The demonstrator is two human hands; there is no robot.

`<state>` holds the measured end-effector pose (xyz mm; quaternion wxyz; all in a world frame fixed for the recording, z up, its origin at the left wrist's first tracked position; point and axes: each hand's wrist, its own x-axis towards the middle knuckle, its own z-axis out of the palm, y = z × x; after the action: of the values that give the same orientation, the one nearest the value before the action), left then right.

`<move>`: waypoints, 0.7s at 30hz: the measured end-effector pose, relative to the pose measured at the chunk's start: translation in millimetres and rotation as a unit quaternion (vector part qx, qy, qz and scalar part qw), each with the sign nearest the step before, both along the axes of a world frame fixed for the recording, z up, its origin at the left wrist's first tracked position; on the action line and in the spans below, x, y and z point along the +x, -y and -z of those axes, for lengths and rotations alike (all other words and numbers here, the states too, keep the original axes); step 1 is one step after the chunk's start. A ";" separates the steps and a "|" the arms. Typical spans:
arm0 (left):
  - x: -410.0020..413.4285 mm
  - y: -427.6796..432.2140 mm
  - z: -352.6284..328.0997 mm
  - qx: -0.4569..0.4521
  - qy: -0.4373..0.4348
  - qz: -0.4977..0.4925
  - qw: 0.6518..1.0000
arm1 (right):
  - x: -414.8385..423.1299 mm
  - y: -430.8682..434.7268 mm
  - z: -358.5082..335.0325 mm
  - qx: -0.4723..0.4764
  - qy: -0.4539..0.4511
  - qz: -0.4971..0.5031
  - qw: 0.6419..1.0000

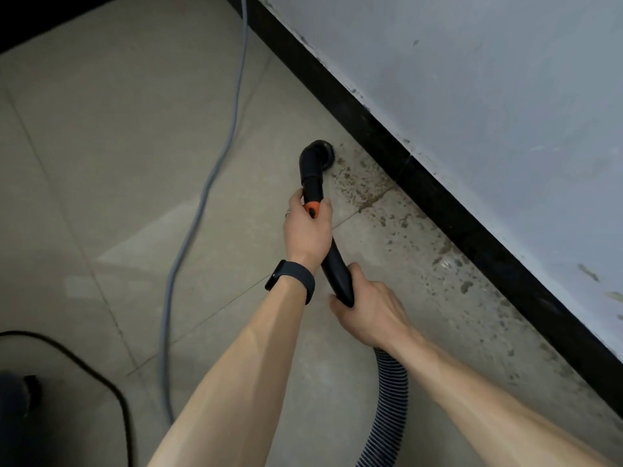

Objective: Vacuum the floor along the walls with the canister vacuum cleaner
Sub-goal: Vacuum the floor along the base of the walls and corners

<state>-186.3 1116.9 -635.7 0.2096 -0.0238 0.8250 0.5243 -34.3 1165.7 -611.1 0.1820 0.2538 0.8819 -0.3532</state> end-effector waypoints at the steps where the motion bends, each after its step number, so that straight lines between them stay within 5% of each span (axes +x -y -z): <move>1: 0.1 -2.9 0.5 0.003 -0.001 0.004 1.000 | -1.3 -2.6 0.1 -0.002 0.000 0.005 1.000; 21: -31.8 -54.9 -3.3 -0.032 -0.022 0.048 0.998 | -35.2 -55.8 -17.2 0.050 0.043 -0.036 0.997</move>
<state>-218.1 1171.8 -632.4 0.2155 0.0210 0.8459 0.4875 -69.5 1221.5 -593.9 0.2198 0.2456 0.8985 -0.2901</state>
